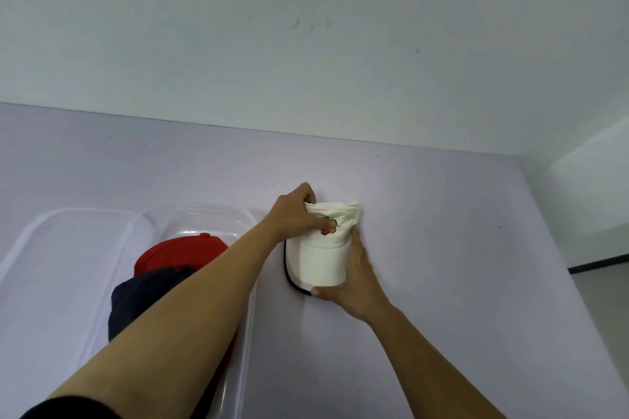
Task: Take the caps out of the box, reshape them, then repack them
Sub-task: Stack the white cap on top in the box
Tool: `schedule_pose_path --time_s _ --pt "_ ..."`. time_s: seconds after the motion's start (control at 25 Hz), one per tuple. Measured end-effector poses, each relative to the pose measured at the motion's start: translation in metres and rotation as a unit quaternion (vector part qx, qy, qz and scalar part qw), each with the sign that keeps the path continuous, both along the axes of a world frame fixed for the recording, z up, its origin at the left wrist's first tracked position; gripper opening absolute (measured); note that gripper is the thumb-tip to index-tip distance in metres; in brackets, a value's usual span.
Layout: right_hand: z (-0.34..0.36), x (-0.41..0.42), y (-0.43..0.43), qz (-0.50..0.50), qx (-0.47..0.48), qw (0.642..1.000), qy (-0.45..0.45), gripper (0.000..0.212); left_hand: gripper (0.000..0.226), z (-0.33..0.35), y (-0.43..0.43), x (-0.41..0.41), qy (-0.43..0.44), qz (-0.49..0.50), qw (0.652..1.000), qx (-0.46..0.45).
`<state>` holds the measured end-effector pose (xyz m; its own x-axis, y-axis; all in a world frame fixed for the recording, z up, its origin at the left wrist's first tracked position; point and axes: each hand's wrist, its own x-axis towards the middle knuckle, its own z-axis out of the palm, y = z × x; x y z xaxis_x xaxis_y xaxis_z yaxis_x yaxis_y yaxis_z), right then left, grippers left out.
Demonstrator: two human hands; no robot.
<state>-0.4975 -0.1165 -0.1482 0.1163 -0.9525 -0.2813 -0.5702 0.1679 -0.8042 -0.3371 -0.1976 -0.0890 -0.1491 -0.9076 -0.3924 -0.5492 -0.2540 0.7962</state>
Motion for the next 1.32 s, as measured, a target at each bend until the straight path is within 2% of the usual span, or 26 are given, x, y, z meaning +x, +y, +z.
schedule_pose_path --time_s 0.08,0.16,0.2,0.52,0.76,0.88,1.0,1.12,1.32 --pt "0.002 0.0 0.004 0.011 -0.02 1.0 -0.002 0.14 0.043 0.004 0.0 0.0 -0.013 -0.048 0.999 0.003" --pt "0.006 0.002 0.007 0.024 -0.035 0.999 0.004 0.138 0.023 0.01 0.003 0.003 -0.043 -0.102 0.994 -0.012" --pt "0.012 0.004 0.009 0.023 -0.04 0.999 0.012 0.137 0.024 0.014 0.005 0.005 -0.048 -0.113 0.992 -0.02" --pt "0.068 0.047 0.023 -0.005 -0.172 0.982 0.077 0.108 0.024 0.092 0.011 0.044 -0.055 -0.092 0.985 -0.132" --pt "0.097 0.115 0.037 0.018 -0.186 0.98 0.069 0.103 0.021 0.135 0.024 0.112 -0.073 -0.06 0.979 -0.178" --pt "0.106 0.148 0.045 0.03 -0.161 0.985 0.053 0.103 0.021 0.146 0.033 0.146 -0.083 -0.043 0.976 -0.196" --pt "0.103 0.176 0.057 0.056 -0.071 0.995 0.045 0.118 0.021 0.153 0.045 0.178 -0.095 -0.018 0.974 -0.207" --pt "0.089 0.196 0.067 0.099 0.017 0.991 0.089 0.136 0.023 0.152 0.055 0.207 -0.103 0.003 0.972 -0.209" --pt "0.086 0.205 0.062 0.076 0.091 0.983 0.142 0.149 0.026 0.146 0.066 0.232 -0.084 0.014 0.975 -0.206"
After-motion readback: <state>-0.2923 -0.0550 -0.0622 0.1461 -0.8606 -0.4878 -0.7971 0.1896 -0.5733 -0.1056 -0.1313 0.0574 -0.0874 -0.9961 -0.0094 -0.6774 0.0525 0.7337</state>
